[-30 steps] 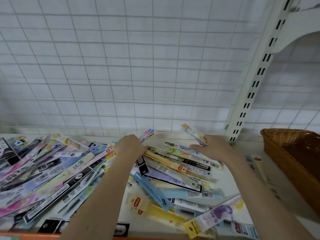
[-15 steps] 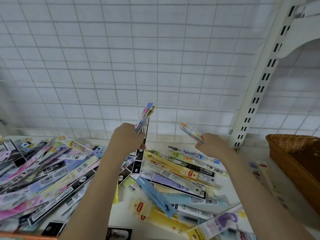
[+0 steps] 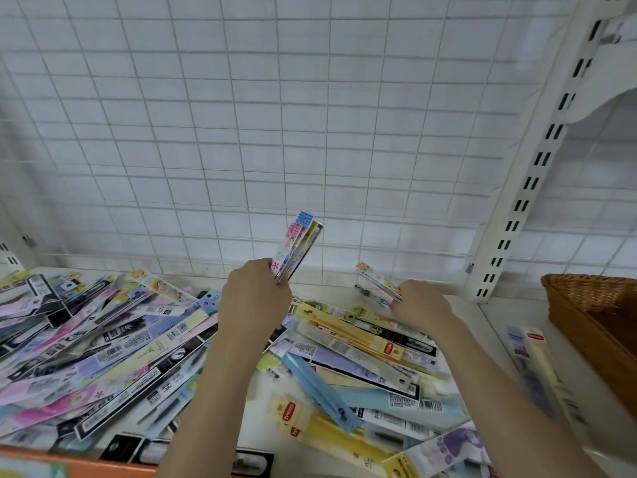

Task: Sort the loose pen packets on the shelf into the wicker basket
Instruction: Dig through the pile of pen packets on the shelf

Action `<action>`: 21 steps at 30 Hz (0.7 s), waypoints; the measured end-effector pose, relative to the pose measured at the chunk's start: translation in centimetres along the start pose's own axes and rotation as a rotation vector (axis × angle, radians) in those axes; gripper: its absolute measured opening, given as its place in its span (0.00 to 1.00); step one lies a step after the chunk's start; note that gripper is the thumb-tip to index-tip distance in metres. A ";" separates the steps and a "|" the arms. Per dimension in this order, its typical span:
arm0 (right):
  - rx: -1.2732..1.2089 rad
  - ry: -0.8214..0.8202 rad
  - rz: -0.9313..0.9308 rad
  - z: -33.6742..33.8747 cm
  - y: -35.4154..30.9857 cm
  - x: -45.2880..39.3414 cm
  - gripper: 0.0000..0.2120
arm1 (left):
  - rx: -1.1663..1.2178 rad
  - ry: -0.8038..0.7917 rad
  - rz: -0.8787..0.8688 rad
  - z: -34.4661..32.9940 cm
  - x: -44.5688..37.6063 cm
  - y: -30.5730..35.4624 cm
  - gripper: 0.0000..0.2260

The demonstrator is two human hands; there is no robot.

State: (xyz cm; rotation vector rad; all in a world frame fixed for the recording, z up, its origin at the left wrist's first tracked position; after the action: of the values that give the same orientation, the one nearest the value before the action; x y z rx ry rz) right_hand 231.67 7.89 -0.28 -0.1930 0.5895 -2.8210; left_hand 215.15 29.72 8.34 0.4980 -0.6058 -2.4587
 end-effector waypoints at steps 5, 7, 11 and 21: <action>-0.121 0.015 -0.013 1.2 0.3 1.1 0.07 | 0.088 0.016 0.004 0.3 1.1 0.6 0.18; -0.159 0.042 -0.005 1.9 0.4 1.7 0.09 | 0.143 0.008 0.013 0.0 1.3 0.5 0.18; -0.240 0.076 -0.007 2.7 0.6 3.2 0.13 | 0.250 -0.035 0.014 -0.6 1.9 0.3 0.17; -0.339 0.090 -0.100 2.6 2.5 5.0 0.05 | 0.170 -0.106 -0.071 -2.6 3.4 0.1 0.18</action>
State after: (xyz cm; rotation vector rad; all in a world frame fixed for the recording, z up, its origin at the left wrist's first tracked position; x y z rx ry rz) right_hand 227.89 3.31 1.43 -0.1620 1.1064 -2.8161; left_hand 213.72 26.85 5.50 0.4647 -0.8599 -2.5254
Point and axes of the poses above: each hand's wrist, its own x-axis away from the middle knuckle, its own z-axis out of the back of the hand, y = z × x, the point moved 8 cm from there along -x, towards the middle knuckle, and after that the axes turned 9 degrees about -x, right-handed, at the moved point
